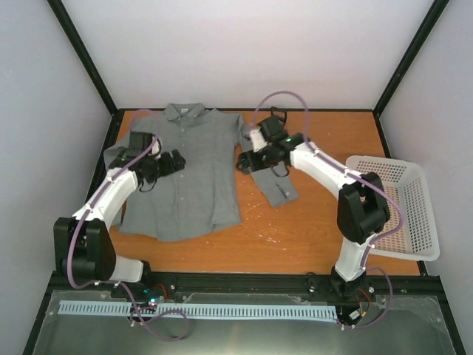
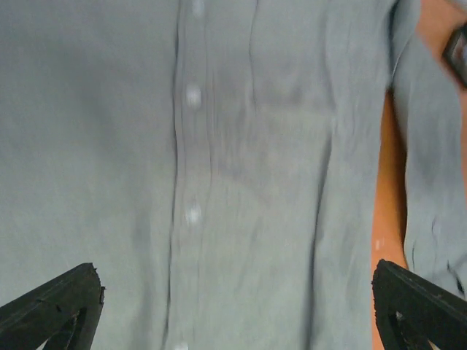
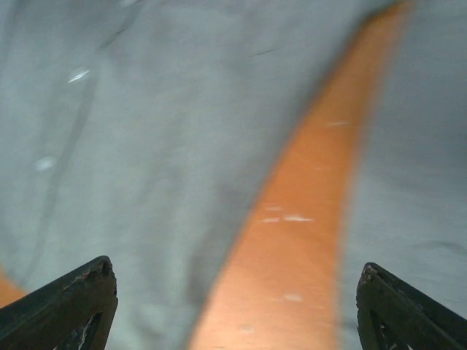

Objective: Pin the brooch onto the clothing

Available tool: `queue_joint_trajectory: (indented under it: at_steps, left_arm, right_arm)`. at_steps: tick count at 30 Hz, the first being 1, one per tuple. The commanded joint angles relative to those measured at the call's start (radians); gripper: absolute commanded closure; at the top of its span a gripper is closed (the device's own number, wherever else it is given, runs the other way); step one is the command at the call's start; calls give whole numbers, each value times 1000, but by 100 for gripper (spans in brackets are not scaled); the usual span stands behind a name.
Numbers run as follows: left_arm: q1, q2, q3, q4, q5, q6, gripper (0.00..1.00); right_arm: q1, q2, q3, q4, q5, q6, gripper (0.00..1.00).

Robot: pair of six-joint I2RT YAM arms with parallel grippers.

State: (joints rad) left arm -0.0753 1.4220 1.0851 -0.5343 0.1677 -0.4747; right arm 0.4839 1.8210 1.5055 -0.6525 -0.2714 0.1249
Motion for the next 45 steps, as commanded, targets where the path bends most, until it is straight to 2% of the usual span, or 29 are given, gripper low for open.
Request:
queue_joint_trajectory:
  at_steps: [1,4,8,12,13,19,25,28,31,33,36,39,45]
  left_arm:
    - [15,-30,-147,-36,192,-142,0]
    - [57,-86,-223,-60,91,-255,0]
    - [179,-141,-346,7,158,-313,3]
    - [228,-120,-386,-21,157,-346,8]
    - [236,-120,-399,-26,157,-360,9]
    - [252,-128,-504,-64,156,-487,15]
    - [252,-211,-583,-188,138,-609,17]
    - [253,-303,-586,-239,168,-598,16]
    - [253,-379,-488,-279,145,-464,7]
    - [249,-393,-389,-305,135,-352,2]
    - [241,-406,-290,-255,219,-243,0]
    - [178,-395,-258,-132,308,-232,0]
    - [-82,-210,-165,1,347,-220,0]
  right_arm:
    - [131,42,-33,56,-140,98,14]
    - [177,115,-19,81,-204,176,17]
    - [215,191,-8,61,-207,162,30]
    - [224,266,4,5,-269,91,67]
    - [225,279,-4,-3,-268,76,72]
    - [234,253,-159,16,-181,72,74]
    - [232,57,-463,20,-100,137,77]
    - [221,-87,-506,-18,-87,152,74]
    - [165,-196,-469,-78,-65,146,55]
    - [91,-237,-453,-112,50,144,37]
    - [-7,-222,-431,-155,178,120,28]
    - [-14,-172,-394,-177,213,78,26]
    - [3,-103,-393,-224,247,50,23]
